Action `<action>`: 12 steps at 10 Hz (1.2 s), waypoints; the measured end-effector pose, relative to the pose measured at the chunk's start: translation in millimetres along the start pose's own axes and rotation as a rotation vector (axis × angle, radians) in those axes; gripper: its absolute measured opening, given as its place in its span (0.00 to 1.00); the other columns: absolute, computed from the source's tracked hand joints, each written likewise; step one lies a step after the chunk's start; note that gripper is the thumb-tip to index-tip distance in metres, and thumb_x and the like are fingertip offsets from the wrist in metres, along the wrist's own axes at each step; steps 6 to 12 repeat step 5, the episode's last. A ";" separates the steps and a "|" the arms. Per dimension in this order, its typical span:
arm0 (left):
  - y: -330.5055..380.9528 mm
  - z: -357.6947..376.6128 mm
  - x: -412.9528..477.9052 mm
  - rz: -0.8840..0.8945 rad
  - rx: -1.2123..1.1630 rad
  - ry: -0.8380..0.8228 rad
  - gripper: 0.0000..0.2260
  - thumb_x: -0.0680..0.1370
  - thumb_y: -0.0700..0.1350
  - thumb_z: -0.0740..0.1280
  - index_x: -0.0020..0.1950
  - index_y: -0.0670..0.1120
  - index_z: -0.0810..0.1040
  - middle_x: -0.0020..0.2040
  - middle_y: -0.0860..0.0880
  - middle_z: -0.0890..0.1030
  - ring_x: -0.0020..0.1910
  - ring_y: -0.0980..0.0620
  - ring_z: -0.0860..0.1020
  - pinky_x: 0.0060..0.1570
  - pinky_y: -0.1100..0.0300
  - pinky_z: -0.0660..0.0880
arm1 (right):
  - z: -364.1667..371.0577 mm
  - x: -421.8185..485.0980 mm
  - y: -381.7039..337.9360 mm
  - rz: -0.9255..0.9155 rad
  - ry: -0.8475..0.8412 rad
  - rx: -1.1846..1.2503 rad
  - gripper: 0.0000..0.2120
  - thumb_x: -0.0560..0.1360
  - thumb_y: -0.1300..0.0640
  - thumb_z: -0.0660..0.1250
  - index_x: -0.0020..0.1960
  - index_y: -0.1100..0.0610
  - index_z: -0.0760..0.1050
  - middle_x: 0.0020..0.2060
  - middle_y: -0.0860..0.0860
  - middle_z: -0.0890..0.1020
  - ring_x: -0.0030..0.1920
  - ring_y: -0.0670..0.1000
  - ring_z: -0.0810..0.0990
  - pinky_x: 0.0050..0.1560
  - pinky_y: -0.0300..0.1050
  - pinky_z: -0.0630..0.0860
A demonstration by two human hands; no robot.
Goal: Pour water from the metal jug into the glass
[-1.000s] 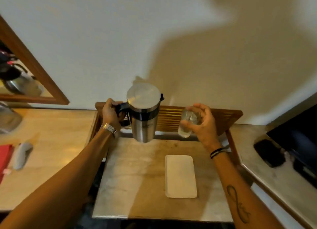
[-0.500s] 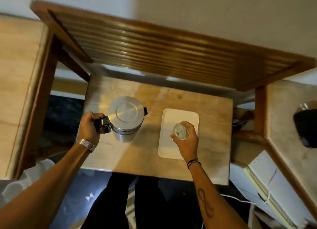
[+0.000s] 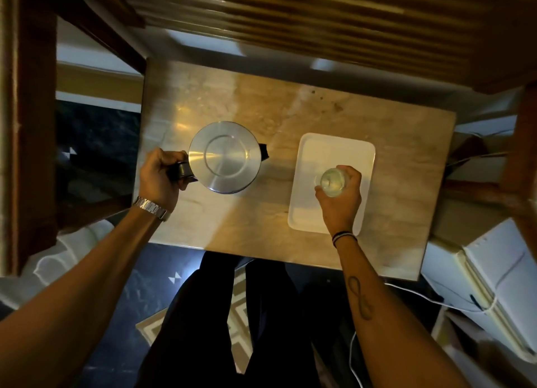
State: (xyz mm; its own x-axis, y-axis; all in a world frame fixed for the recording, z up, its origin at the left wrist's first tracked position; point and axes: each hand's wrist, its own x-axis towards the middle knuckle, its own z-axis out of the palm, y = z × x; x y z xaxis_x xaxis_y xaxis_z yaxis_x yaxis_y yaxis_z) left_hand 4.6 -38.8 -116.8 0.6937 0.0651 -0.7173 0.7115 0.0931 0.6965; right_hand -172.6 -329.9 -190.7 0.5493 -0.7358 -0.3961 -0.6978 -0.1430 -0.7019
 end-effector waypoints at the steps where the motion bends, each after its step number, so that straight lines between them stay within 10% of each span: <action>1: -3.1 -7.0 -0.5 0.038 0.032 -0.047 0.28 0.78 0.36 0.51 0.24 0.49 0.78 0.23 0.56 0.77 0.22 0.57 0.73 0.21 0.67 0.66 | 0.5 -2.0 0.0 0.010 -0.004 -0.018 0.37 0.67 0.65 0.86 0.71 0.60 0.73 0.66 0.54 0.81 0.64 0.53 0.79 0.68 0.49 0.80; 5: 35.7 -33.0 -15.0 0.234 0.554 -0.180 0.14 0.75 0.39 0.61 0.36 0.53 0.82 0.42 0.57 0.81 0.40 0.59 0.79 0.44 0.60 0.78 | -33.9 -22.2 -74.5 -0.247 -0.112 -0.232 0.42 0.75 0.47 0.81 0.81 0.58 0.66 0.82 0.58 0.70 0.84 0.61 0.65 0.80 0.65 0.70; 12: 35.7 -33.0 -15.0 0.234 0.554 -0.180 0.14 0.75 0.39 0.61 0.36 0.53 0.82 0.42 0.57 0.81 0.40 0.59 0.79 0.44 0.60 0.78 | -33.9 -22.2 -74.5 -0.247 -0.112 -0.232 0.42 0.75 0.47 0.81 0.81 0.58 0.66 0.82 0.58 0.70 0.84 0.61 0.65 0.80 0.65 0.70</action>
